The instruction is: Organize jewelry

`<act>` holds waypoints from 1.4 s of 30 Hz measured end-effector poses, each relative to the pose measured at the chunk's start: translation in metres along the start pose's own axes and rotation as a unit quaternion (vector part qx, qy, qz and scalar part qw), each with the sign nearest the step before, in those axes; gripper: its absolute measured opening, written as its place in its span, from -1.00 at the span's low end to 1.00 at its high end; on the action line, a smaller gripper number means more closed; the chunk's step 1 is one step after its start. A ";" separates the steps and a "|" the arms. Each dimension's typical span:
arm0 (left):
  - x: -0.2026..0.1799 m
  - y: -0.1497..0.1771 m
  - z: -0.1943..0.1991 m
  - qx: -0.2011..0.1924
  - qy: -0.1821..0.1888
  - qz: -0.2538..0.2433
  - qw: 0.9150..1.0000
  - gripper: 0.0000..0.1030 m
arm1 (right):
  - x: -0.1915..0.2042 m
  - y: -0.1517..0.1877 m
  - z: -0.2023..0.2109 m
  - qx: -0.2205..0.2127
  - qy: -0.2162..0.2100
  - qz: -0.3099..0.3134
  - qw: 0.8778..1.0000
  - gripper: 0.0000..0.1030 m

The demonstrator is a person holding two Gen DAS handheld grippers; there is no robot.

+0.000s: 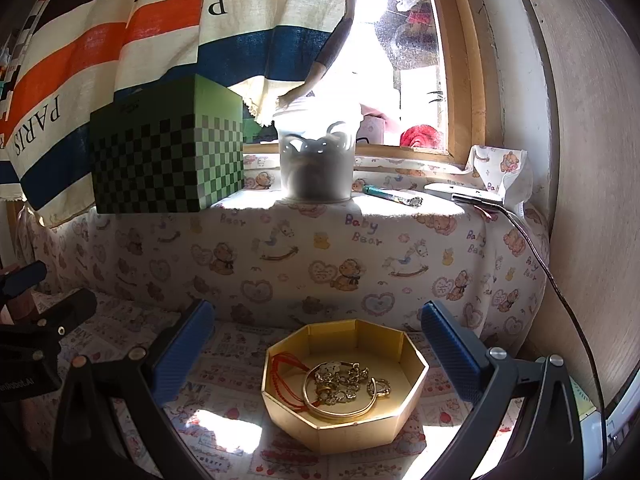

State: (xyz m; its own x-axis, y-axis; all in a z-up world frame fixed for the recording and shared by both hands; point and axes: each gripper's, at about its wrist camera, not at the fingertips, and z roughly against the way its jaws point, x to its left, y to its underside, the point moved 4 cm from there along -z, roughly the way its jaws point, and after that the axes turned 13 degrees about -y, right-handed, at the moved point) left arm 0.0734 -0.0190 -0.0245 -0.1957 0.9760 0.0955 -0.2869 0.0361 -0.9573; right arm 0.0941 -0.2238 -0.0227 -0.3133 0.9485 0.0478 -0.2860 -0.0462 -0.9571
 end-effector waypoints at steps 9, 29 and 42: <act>0.005 0.001 -0.002 0.005 -0.027 0.007 1.000 0.99 | -0.003 0.001 0.001 0.001 0.007 -0.009 1.000 1.00; 0.009 0.001 -0.001 0.004 -0.035 0.017 0.999 0.99 | 0.001 0.001 -0.001 0.006 -0.001 0.003 1.000 1.00; 0.013 0.002 -0.001 0.004 -0.045 0.024 0.999 0.99 | -0.002 0.001 -0.001 0.008 0.003 -0.005 1.000 1.00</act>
State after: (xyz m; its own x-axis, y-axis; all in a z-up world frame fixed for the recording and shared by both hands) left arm 0.0715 -0.0063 -0.0252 -0.2926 0.9534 0.0741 -0.2828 -0.0123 -0.9591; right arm 0.0956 -0.2253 -0.0243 -0.3058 0.9505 0.0551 -0.3027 -0.0422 -0.9522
